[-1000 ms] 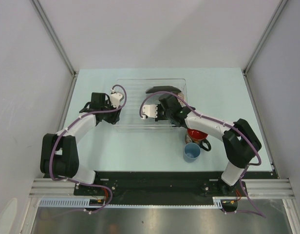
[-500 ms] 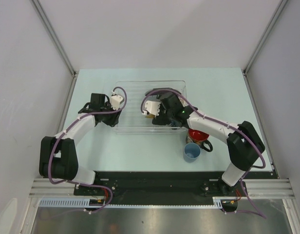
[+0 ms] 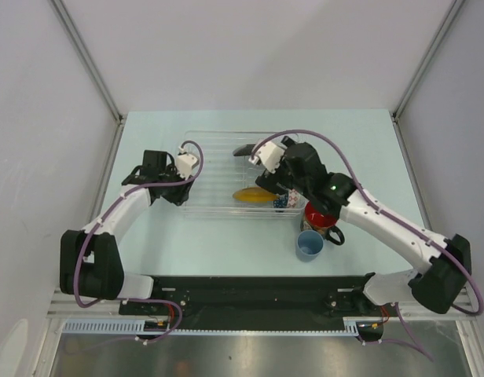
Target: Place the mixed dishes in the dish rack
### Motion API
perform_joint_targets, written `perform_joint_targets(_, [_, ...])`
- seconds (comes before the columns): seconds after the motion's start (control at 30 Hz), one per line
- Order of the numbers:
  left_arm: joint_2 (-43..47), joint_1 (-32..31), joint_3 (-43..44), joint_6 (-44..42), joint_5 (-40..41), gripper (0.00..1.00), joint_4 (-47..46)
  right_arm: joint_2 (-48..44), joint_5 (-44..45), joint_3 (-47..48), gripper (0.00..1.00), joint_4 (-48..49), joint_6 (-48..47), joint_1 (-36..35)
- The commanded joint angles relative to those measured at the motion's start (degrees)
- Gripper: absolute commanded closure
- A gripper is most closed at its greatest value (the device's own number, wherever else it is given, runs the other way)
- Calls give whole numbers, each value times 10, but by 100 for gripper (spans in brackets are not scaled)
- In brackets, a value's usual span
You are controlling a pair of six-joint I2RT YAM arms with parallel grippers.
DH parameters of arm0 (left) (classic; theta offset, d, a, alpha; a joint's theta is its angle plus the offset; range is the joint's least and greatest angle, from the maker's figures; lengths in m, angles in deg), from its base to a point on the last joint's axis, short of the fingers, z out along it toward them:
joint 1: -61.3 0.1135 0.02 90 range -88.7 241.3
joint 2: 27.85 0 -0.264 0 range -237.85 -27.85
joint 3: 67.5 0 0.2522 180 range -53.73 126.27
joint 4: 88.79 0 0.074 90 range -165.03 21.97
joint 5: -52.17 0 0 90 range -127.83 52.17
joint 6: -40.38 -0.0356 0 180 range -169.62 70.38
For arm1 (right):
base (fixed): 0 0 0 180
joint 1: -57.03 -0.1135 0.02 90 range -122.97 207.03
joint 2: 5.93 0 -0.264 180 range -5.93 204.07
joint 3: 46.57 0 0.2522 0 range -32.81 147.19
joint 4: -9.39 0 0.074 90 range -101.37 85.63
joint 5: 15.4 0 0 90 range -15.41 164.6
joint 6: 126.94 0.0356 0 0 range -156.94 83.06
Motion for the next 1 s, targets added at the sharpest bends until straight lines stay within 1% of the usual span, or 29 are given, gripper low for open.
perform_joint_targets(0.0, [44,-6,39,-57,-42,52,-5,-25,-31,20,0,-77,127,26])
perform_joint_targets(0.07, [44,-6,38,-56,-43,52,-3,-15,-30,15,0,-93,129,27])
perform_joint_targets(0.2, [48,-6,35,-53,-44,52,0,-14,-14,13,0,-80,149,33])
perform_joint_targets(0.27, [50,-5,28,-55,-38,52,-4,-21,-2,13,0,-60,199,50])
perform_joint_targets(0.33, [50,-3,23,-57,-36,50,-5,-25,3,12,0,-58,248,92])
perform_joint_targets(0.37, [50,-3,18,-58,-37,50,-7,-25,2,13,0,-65,298,105])
perform_joint_targets(0.43, [49,-2,11,-58,-37,50,-11,-18,8,12,0,-97,337,132])
perform_joint_targets(0.47, [48,-2,1,-56,-36,50,-18,-15,26,10,0,-109,377,136])
perform_joint_targets(0.6, [41,0,-21,-50,-36,50,-39,3,65,-7,0,-153,436,139])
perform_joint_targets(0.73, [28,1,-45,-42,-36,50,-61,-1,44,-21,0,-168,474,139])
perform_joint_targets(0.87, [20,8,-42,-35,-36,49,-67,-25,60,-36,0,-183,488,139])
perform_joint_targets(0.93, [23,21,-31,-34,-36,46,-64,-45,53,-42,0,-196,491,136])
perform_joint_targets(0.97, [29,27,-24,-34,-37,45,-60,-70,54,-44,0,-202,491,125])
